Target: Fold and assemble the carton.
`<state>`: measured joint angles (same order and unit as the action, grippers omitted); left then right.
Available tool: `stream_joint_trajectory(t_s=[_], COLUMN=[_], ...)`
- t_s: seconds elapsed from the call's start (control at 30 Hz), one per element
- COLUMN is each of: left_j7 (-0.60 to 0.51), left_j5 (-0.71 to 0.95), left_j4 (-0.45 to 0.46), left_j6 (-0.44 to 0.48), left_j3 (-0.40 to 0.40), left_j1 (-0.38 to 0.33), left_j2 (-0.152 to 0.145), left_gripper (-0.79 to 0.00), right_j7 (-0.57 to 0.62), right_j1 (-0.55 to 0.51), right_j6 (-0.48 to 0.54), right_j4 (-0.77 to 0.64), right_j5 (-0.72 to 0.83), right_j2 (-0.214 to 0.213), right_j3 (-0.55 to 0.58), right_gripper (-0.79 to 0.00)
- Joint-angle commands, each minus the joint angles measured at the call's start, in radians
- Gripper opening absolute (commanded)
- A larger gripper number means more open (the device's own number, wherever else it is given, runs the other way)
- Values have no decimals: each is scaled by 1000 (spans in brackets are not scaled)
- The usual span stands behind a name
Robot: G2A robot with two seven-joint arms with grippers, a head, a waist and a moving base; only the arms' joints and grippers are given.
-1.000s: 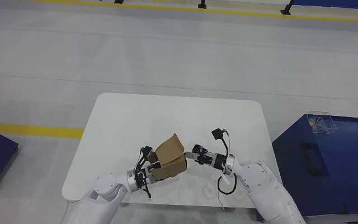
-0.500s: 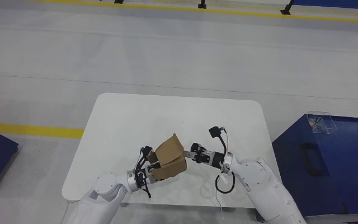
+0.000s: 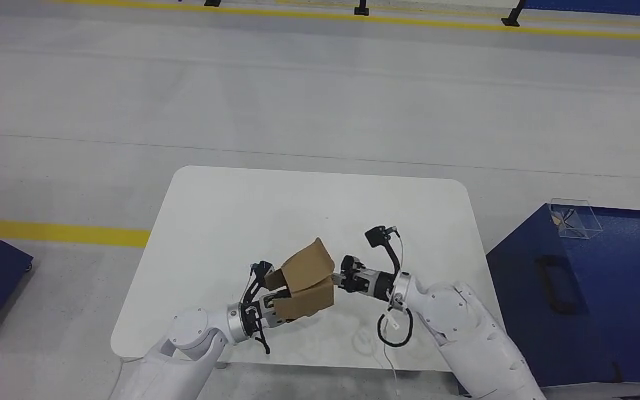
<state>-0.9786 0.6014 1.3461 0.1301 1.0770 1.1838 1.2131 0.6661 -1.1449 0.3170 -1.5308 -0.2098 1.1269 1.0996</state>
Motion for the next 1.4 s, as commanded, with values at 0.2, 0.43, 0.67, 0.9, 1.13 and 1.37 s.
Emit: stream_joint_trajectory(t_s=[0.2,0.43,0.67,0.9,1.13,1.37], left_j7=[0,0,0,0,0,0], left_j5=[0,0,0,0,0,0], left_j4=[0,0,0,0,0,0], left_j6=[0,0,0,0,0,0], left_j3=[0,0,0,0,0,0], left_j1=[0,0,0,0,0,0], left_j2=[0,0,0,0,0,0], left_gripper=[-785,-785,-785,-785,-785,-785], right_j7=[-36,14,39,17,25,11], right_j1=[-9,-52,-37,-13,-22,-13], right_j6=[8,-4,7,20,43,71], right_j4=[-10,2,19,30,33,41], right_j5=[-6,21,45,46,81,101], right_j2=[-3,-19,-9,-2,-3,0], right_j3=[31,93,38,17,26,26], right_gripper=[0,0,0,0,0,0])
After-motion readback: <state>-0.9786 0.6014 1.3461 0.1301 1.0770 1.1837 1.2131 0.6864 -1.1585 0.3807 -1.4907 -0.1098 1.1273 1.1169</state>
